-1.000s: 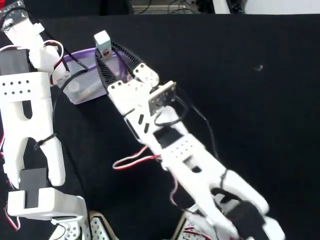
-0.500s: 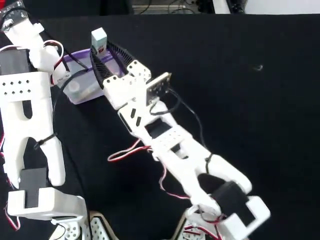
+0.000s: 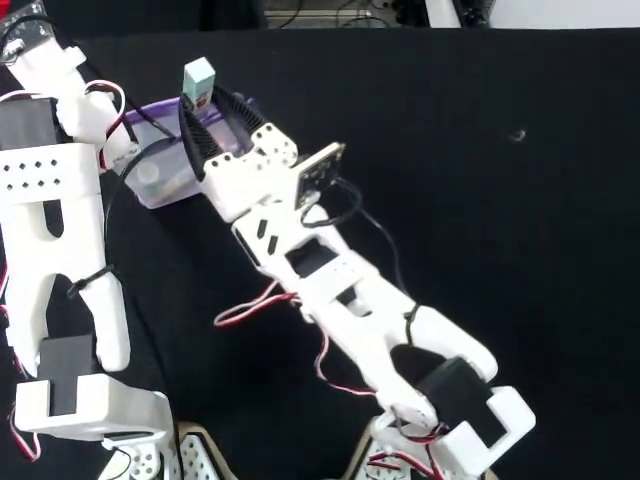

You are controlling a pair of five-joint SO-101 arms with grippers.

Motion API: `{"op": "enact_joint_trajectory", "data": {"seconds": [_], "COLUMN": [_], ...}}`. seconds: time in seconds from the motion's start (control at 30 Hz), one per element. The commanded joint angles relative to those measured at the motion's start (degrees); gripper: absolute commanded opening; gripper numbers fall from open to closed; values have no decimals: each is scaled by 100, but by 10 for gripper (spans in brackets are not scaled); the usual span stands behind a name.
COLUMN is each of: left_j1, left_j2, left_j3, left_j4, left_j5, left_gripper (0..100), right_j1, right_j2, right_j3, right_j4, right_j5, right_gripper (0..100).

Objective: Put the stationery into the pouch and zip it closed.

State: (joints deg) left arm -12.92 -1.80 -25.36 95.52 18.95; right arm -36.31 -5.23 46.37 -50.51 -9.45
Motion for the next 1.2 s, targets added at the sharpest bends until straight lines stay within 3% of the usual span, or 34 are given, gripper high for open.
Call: {"op": "enact_joint_trajectory", "data": {"seconds": [0.0,0.1,0.37,0.67,0.9,1.07,1.17], "left_j1": [-145,-145,-145,-233,-664,-690,-716], "left_j2": [-62,-62,-62,-62,-44,-44,-18], "left_j3": [22,22,22,-57,-66,-92,-110], "left_j4": [-79,-79,-79,-62,-237,-255,-281], "left_j5": [53,53,53,35,44,44,26], "left_gripper": [30,30,30,30,30,30,30], "right_j1": [-88,-97,-255,88,686,668,369], "right_j2": [-418,-769,-1200,-1446,-2554,-2897,-2888], "right_j3": [13,-163,-690,-1464,-1912,-1780,-1209], "right_j4": [615,1433,2796,4132,6655,8413,8369], "right_j5": [-44,18,1213,1231,976,1116,1143], "right_gripper": [145,146,145,145,149,149,149]}}
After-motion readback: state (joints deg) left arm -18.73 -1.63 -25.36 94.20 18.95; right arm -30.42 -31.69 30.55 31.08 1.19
